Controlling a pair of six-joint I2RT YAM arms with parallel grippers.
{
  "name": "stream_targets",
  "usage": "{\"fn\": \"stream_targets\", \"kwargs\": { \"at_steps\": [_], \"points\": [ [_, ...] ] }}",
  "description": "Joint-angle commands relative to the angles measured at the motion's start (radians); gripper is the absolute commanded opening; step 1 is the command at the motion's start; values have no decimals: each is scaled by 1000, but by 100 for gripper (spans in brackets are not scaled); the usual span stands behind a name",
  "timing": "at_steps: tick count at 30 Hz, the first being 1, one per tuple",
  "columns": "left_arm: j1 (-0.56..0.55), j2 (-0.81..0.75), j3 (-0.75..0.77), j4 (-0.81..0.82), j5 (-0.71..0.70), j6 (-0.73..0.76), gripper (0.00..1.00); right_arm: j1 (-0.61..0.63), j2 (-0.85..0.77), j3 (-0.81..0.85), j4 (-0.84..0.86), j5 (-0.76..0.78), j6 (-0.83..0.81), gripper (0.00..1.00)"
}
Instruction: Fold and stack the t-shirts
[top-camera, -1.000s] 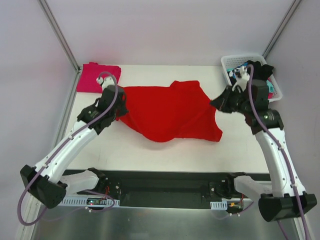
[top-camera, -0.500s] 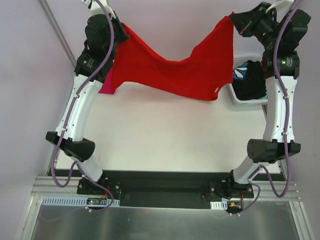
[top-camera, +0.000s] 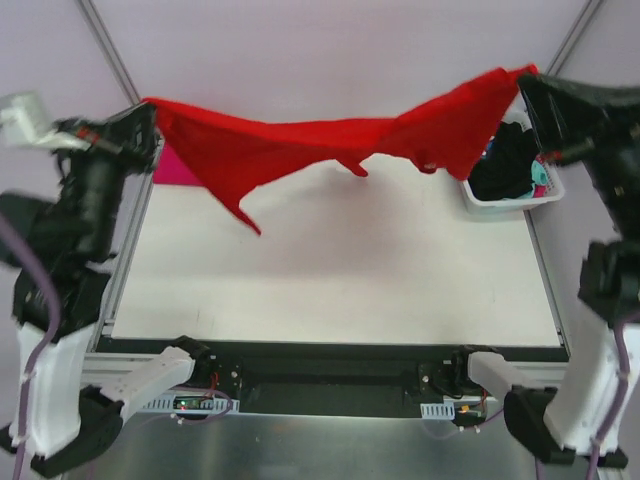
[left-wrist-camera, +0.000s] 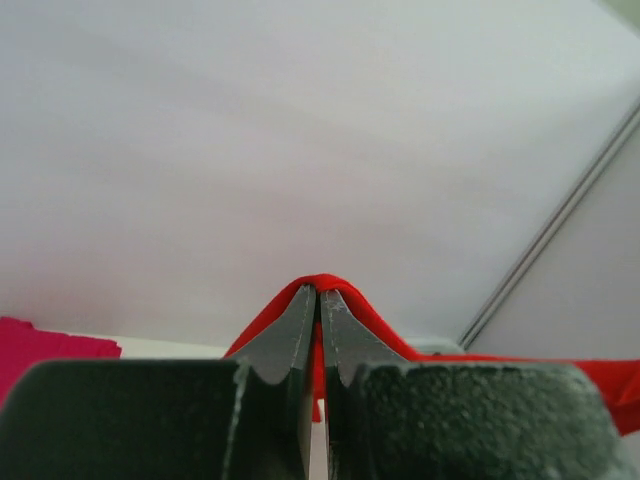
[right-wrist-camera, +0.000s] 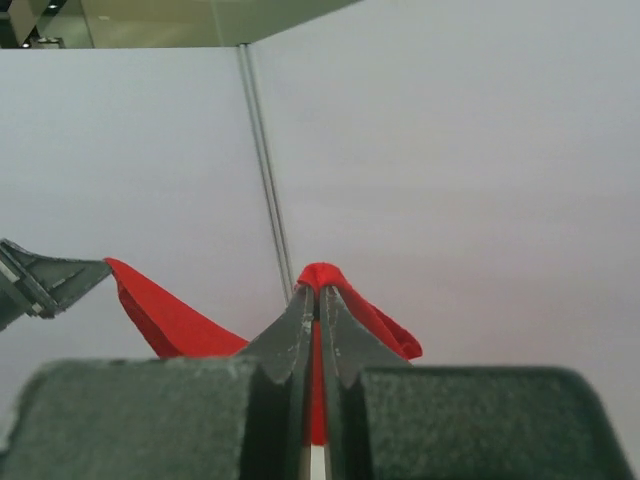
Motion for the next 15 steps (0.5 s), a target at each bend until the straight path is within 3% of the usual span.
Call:
{"fn": "stream_targets", "kwargs": {
  "at_steps": [1,6,15],
  "points": [
    [-4,-228,-113,74,29,-27,0,-2,-147,-98,-17,4,-51,1],
    [-3,-317,-60,31,46,-18,0,-2,-194,-73,-66,17,-43,1],
    [-3,-210,58,-36,75,-32,0,-2,-36,221,-176,23,-31,1]
  ]
}}
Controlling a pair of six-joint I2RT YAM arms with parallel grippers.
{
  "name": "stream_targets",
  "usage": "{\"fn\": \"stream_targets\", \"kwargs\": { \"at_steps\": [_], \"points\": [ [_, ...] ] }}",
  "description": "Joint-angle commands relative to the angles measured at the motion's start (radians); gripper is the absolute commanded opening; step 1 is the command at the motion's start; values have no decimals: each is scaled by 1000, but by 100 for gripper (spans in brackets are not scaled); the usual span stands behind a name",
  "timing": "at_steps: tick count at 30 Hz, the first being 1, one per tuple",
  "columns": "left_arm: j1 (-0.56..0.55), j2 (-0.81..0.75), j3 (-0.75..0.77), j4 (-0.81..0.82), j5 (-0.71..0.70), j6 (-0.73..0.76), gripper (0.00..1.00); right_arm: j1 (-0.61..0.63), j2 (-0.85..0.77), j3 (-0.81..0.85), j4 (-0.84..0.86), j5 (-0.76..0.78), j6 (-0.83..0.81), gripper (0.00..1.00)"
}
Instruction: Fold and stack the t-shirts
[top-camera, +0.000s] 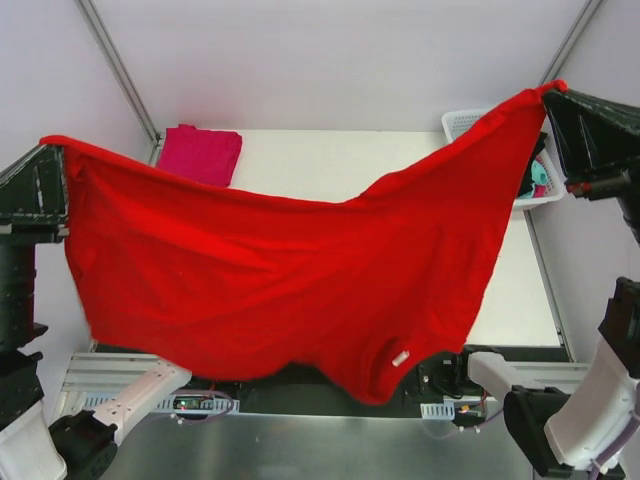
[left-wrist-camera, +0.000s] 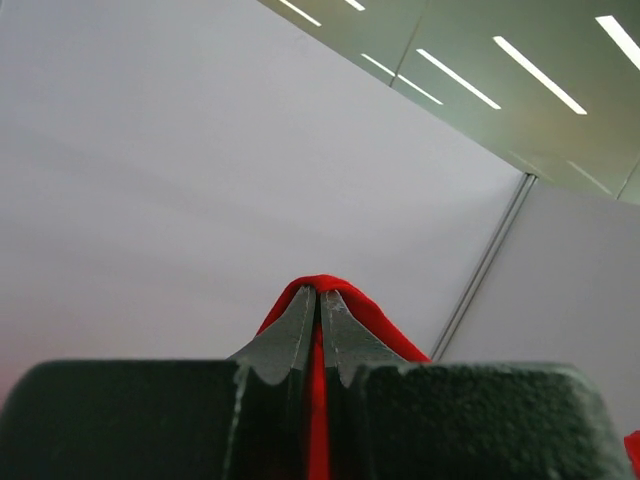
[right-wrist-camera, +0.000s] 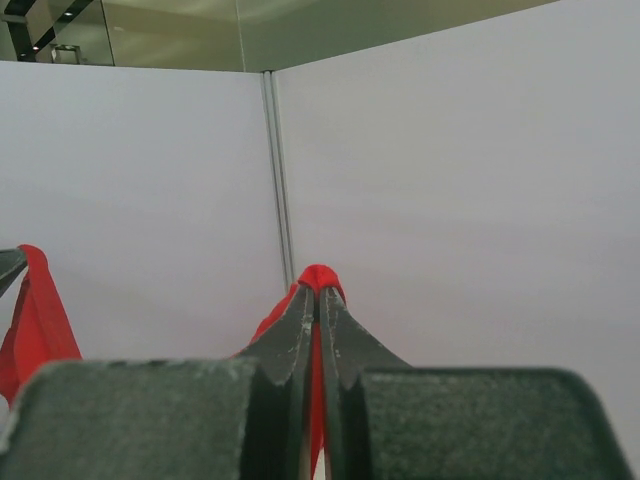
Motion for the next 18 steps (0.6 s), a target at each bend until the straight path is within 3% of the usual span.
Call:
{"fn": "stream_targets", "kwargs": {
  "at_steps": [1,5,8,13,15,18],
  "points": [
    [-3,117,25,-11,42,-15,0,-2,98,76,-22,24,5,1],
    [-3,201,7,-11,28,-4,0,-2,144,31,-11,9,7,1],
    [-3,249,-55,0,3,6,0,-2,146,-97,26,-14,1,1],
    [-3,324,-263,116,-61,23,0,-2,187,-295,56,-16,-78,1],
    [8,400,-314,155,-69,22,0,-2,268,-299,67,-19,-99,1],
    [39,546,-278,184,-34,-4,0,-8,452,-134,35,-48,-105,1]
  ]
}}
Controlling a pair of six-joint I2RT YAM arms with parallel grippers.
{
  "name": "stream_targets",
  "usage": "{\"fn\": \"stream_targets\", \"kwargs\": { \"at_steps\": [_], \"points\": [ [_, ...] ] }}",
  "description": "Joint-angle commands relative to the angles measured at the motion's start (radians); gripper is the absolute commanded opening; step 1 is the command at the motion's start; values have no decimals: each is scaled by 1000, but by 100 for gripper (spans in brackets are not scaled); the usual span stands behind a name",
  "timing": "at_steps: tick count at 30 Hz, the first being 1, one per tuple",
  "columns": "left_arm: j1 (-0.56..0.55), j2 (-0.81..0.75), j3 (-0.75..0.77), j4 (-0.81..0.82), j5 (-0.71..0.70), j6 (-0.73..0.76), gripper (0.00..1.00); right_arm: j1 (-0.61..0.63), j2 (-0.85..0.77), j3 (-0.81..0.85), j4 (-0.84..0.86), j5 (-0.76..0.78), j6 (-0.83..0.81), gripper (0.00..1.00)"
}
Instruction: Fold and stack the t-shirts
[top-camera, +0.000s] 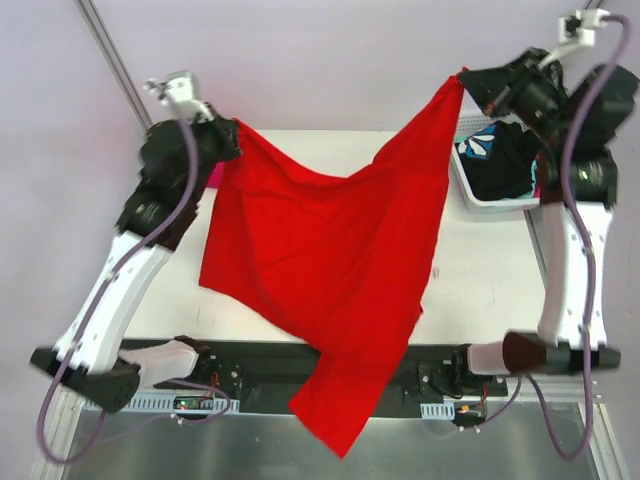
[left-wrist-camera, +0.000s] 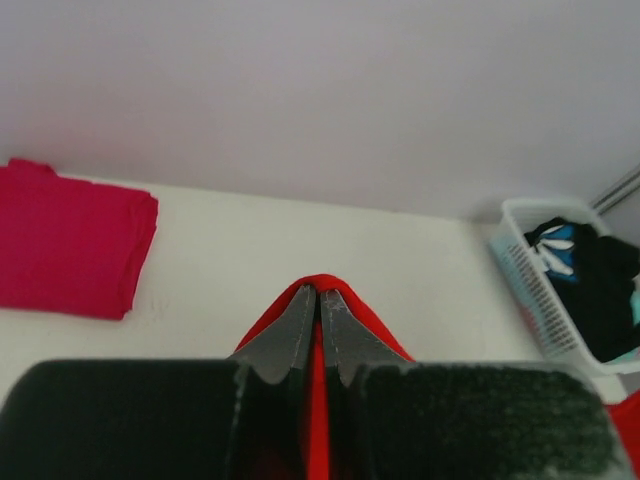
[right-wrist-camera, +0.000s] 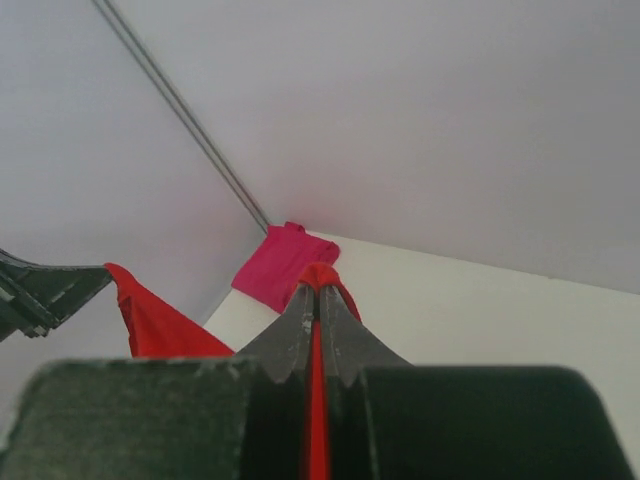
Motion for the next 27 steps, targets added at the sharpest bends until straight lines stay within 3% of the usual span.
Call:
{"fn": "stream_targets", "kwargs": {
  "at_steps": [1,4,8,10,13,17,21,25,27],
  "points": [
    [40,176,60,126,12,-1,0,-11,239,294,28,-51,-12,1],
    [45,328,270,100,29,33,0,-34,387,496,69,-74,82,1],
    [46,483,603,24,68,53,0,-89,484,685,240,-80,342,1],
    [46,520,755,5,92,59,0,-118,483,670,362,-87,413,1],
    [45,481,783,-9,106,50,0,-123,405,567,391,-100,398,1],
    [45,359,611,9,100,27,0,-123,307,469,368,-146,363,1],
    [43,214,278,54,82,-15,0,-123,168,269,299,-257,343,1],
    [40,19,-82,60,11,-85,0,-108,-135,-359,218,-245,233,1],
    [39,-32,-265,46,3,-126,0,-92,-236,-523,144,-237,197,1]
  ]
}}
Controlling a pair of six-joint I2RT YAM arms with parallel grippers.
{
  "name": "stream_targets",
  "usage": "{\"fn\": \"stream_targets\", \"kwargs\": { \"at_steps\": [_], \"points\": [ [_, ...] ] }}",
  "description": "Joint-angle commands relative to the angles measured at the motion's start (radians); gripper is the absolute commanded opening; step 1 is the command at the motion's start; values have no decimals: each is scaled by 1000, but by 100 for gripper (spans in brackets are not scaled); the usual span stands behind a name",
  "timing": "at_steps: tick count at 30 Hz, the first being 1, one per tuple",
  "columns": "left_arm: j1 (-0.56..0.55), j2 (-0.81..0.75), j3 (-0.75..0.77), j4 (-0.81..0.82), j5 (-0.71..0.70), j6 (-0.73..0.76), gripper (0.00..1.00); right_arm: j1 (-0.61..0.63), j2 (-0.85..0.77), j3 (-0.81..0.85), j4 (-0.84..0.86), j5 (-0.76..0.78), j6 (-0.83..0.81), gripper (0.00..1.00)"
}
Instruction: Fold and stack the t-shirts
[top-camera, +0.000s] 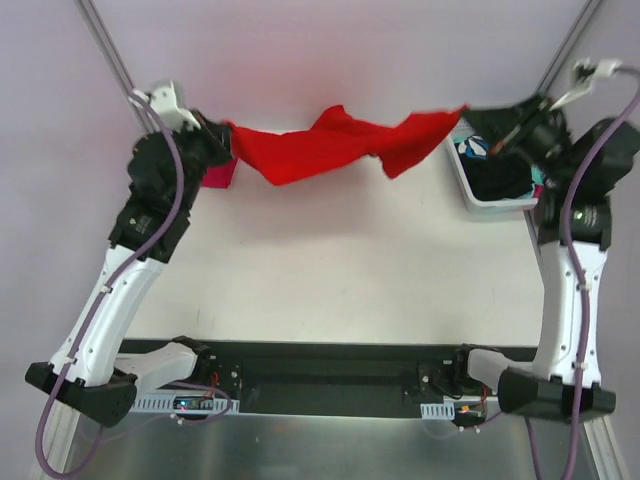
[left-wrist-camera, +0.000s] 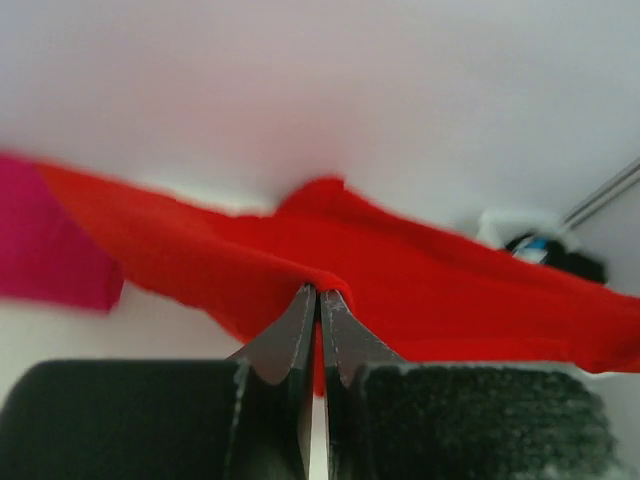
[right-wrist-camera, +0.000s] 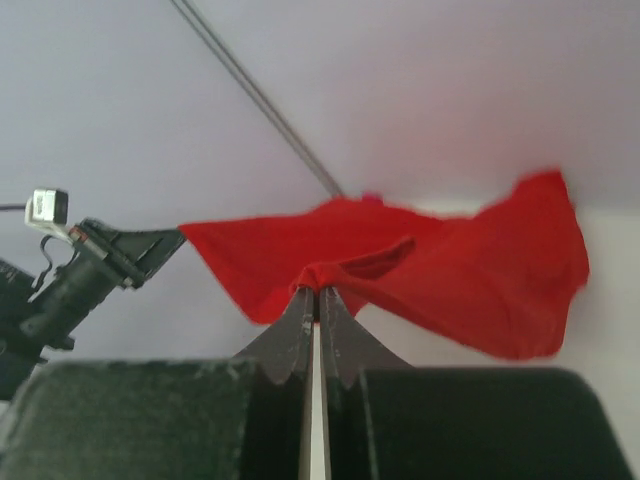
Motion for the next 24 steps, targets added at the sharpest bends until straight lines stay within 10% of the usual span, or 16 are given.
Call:
{"fn": "stream_targets", "kwargs": {
  "at_steps": [1,8,24],
  "points": [
    [-4,-90,-326,-22,-51,-96,0,30,-228,-371,-134,-32,-109,1],
    [-56,-190,-467,-214,-42,-202,0,125,-270,-410,-551,1,-348,1],
    [-163,-247,-429,-369,-105,-265,0,248,-358,-470,-593,186,-434,1]
  ]
}}
